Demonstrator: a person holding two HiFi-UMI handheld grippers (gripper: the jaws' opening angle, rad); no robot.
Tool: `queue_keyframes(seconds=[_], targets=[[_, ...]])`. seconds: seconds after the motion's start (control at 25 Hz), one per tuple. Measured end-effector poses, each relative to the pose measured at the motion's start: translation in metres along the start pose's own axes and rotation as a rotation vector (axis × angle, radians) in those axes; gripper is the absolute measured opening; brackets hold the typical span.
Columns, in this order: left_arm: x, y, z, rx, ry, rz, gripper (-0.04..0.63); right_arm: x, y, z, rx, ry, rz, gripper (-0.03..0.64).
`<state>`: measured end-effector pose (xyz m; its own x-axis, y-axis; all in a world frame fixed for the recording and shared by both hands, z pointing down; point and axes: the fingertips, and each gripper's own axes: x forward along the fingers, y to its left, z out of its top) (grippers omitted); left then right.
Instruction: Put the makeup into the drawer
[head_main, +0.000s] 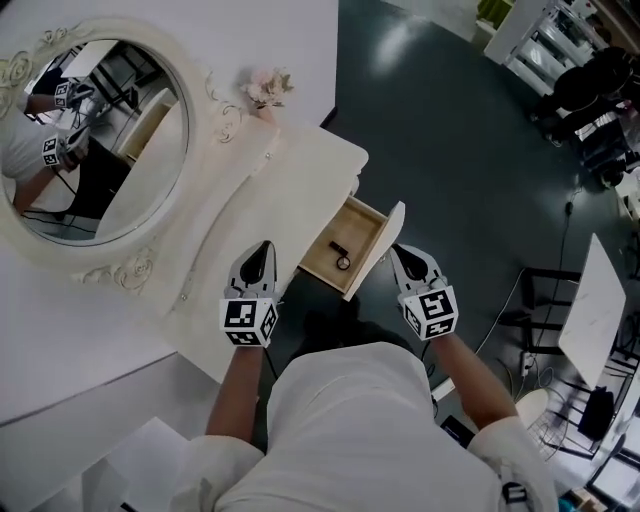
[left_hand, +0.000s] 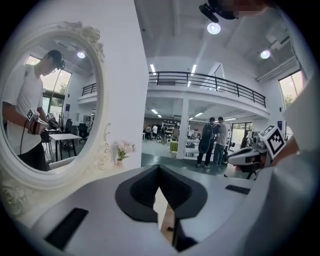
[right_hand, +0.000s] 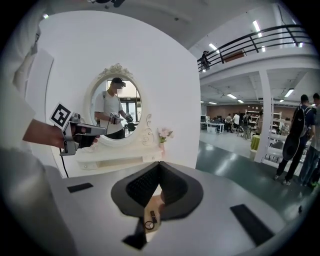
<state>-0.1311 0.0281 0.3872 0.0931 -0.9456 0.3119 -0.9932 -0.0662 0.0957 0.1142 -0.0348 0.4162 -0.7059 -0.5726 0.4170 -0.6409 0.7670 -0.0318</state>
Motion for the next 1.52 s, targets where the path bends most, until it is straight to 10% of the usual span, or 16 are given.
queue_keyframes(seconds=[1.52], targets=[[-0.031, -0.012, 0.062, 0.084, -0.169, 0.096, 0.015, -0.04, -0.048, 0.067, -0.048, -0.191, -0.072, 0.023]])
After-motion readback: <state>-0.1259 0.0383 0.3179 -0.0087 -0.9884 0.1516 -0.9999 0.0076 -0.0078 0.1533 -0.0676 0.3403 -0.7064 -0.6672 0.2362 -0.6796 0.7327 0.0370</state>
